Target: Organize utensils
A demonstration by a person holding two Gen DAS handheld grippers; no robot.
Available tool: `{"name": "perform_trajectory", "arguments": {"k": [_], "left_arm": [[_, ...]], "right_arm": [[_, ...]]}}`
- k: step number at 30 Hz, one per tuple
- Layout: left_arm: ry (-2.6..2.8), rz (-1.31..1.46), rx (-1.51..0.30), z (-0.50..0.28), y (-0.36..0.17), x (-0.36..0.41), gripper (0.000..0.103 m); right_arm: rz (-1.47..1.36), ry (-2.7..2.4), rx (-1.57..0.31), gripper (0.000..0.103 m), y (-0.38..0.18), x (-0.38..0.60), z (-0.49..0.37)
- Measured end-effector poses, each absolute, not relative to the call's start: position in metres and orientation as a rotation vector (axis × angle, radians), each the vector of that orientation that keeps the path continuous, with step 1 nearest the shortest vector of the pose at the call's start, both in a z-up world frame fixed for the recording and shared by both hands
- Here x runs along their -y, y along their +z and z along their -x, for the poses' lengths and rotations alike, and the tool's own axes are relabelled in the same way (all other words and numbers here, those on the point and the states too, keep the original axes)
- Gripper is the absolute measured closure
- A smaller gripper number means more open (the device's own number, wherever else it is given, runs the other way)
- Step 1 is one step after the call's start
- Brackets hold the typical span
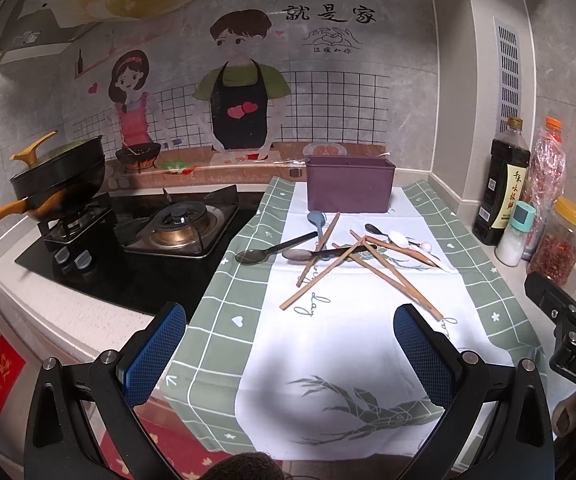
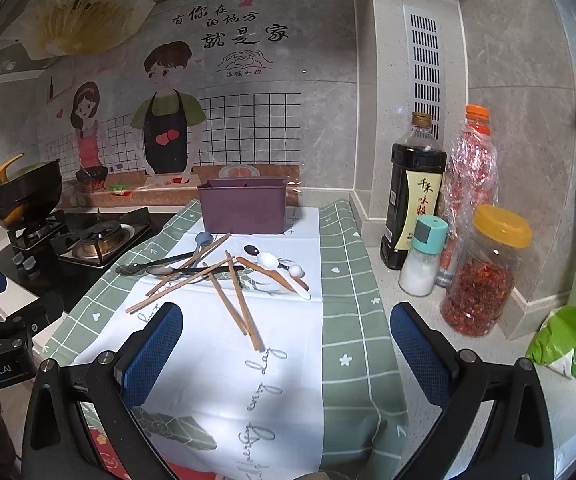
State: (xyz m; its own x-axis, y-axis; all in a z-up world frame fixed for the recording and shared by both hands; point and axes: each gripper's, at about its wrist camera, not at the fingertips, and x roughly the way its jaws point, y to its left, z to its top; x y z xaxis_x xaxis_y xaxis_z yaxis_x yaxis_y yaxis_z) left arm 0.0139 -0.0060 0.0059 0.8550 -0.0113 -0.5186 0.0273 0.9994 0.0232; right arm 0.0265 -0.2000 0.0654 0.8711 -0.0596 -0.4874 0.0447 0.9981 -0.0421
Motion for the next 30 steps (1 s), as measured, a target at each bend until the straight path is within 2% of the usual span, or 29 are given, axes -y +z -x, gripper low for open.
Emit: {"name": "perform_trajectory", "arguments": {"k": [13,20,30], "left_arm": [[-0.116,-0.062,-0.591,-0.101,0.001,-0.006,0.000],[-0.271,-0.182,-0.619,-0.167,0.003,-0.019,0.000],[-0.446,-0.172,-0.763,-0.271,-0.010,-0.027,0.000]], "right_arm": [[0.056,-0.097,-0.513,0.000,0.071,0.198,-0.100],[0.040,-0.060,-0.635,0.000,0.067,0.193,-0.171],[0.083,-0.147,-0.753,0.004,0.057,0.197,-0.221]]}}
